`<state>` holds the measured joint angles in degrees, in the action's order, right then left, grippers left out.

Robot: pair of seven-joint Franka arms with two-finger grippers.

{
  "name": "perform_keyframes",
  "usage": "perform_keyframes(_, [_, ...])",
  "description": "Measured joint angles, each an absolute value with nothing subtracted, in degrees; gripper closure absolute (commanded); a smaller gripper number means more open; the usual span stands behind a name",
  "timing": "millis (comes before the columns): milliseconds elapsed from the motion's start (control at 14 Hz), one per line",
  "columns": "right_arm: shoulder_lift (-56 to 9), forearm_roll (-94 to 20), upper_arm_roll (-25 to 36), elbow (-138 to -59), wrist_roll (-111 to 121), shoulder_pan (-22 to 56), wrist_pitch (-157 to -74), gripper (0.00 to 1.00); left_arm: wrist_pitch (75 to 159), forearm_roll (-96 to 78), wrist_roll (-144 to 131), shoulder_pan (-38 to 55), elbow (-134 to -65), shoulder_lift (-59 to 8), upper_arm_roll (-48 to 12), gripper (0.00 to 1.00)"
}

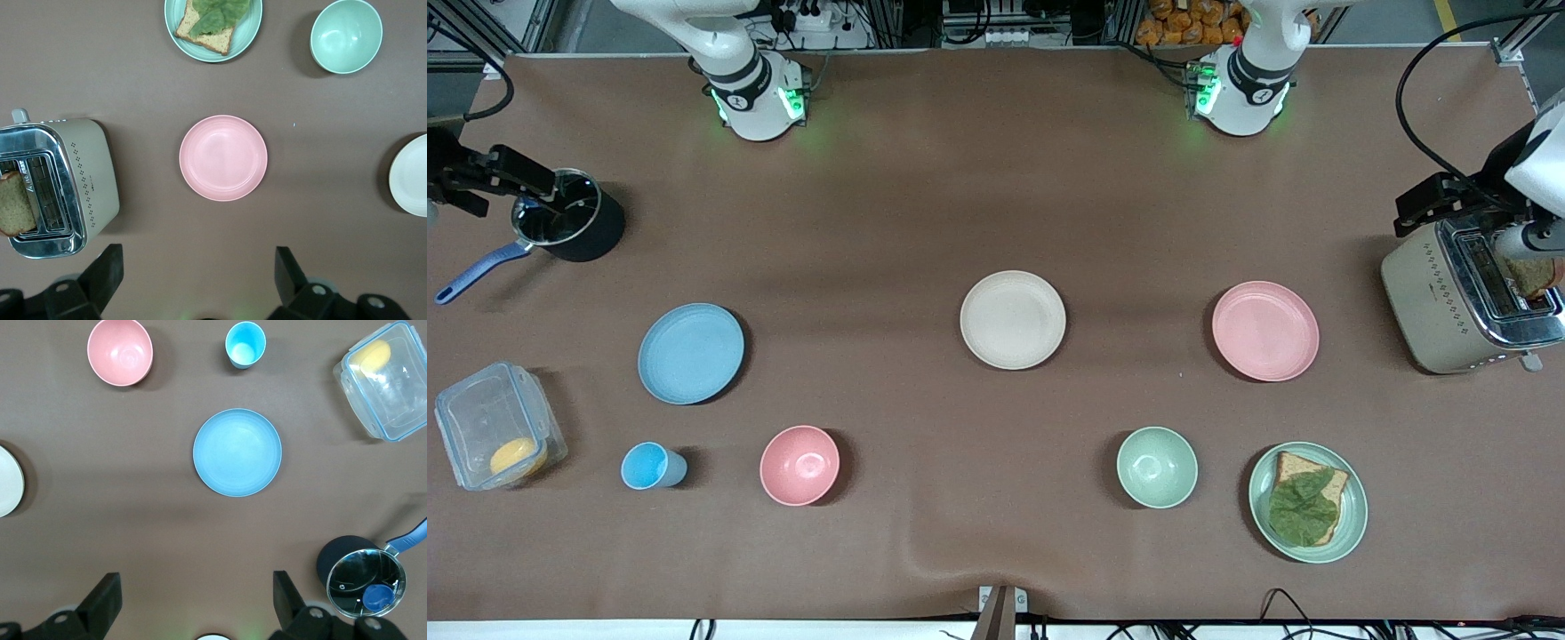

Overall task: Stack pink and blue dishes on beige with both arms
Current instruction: 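Reach the left gripper to the pink plate while the right gripper reaches the blue plate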

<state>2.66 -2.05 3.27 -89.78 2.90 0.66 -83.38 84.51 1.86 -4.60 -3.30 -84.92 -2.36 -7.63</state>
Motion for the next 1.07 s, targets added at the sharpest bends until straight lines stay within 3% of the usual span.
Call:
perform_keyframes(429, [2.66, -2.05, 3.27, -89.79, 2.90, 0.66, -83.38, 0.00, 84.28, 1.86, -5.20, -3.32, -85.04, -2.95, -7.12, 0.00])
perform_keyframes(643, [2.66, -2.05, 3.26, -90.06, 2.89, 0.66, -83.38, 0.00, 85.62, 1.86, -7.78, -4.04, -87.11, -6.58, -6.99, 0.00])
perform_keyframes(1071, [2.60, -2.04, 3.23, -93.37, 2.89, 0.66, -83.79, 0.00, 109.07, 1.86, -17.67, -5.90, -105.81, -10.56, -6.87, 0.00])
